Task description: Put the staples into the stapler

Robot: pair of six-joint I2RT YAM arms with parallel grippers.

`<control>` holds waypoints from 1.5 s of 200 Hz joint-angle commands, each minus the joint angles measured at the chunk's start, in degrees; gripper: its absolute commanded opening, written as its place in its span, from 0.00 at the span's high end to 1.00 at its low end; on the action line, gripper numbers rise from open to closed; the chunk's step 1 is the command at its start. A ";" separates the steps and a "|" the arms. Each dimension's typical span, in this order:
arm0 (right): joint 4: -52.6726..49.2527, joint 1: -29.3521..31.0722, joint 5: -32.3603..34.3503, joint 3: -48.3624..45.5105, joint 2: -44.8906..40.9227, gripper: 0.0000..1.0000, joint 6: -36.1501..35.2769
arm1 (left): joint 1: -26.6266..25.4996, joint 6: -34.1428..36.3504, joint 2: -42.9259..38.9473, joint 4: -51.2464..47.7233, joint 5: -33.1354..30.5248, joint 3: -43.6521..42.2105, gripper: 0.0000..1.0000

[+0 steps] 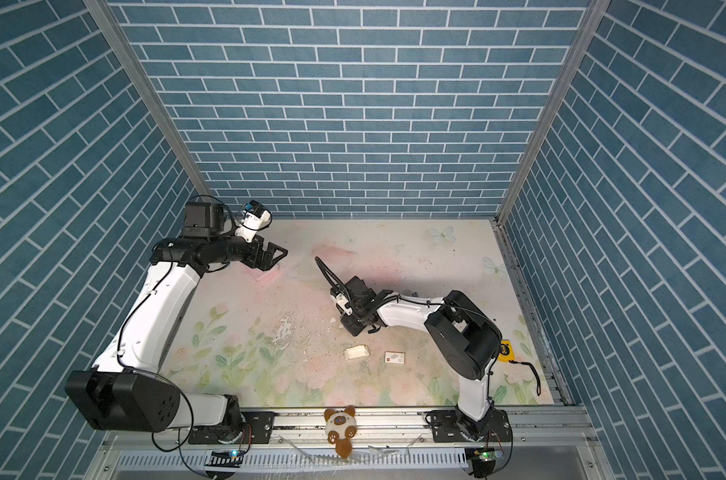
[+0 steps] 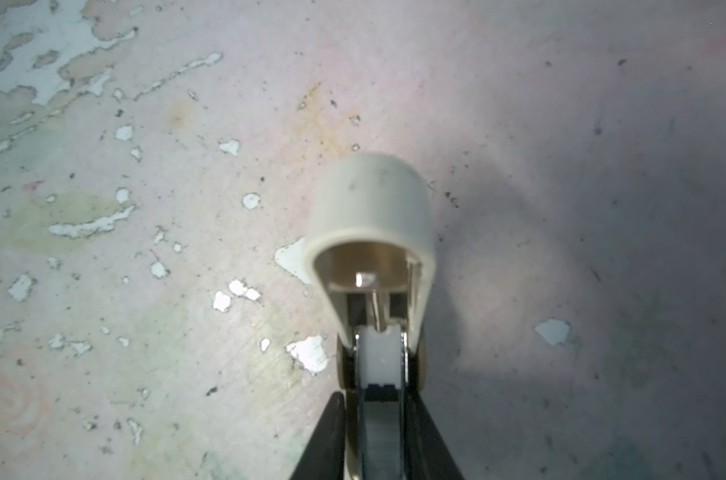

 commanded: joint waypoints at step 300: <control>4.21 -8.63 -24.24 -11.62 -11.23 0.84 37.07 | -1.28 2.39 11.11 3.51 9.44 -3.63 0.14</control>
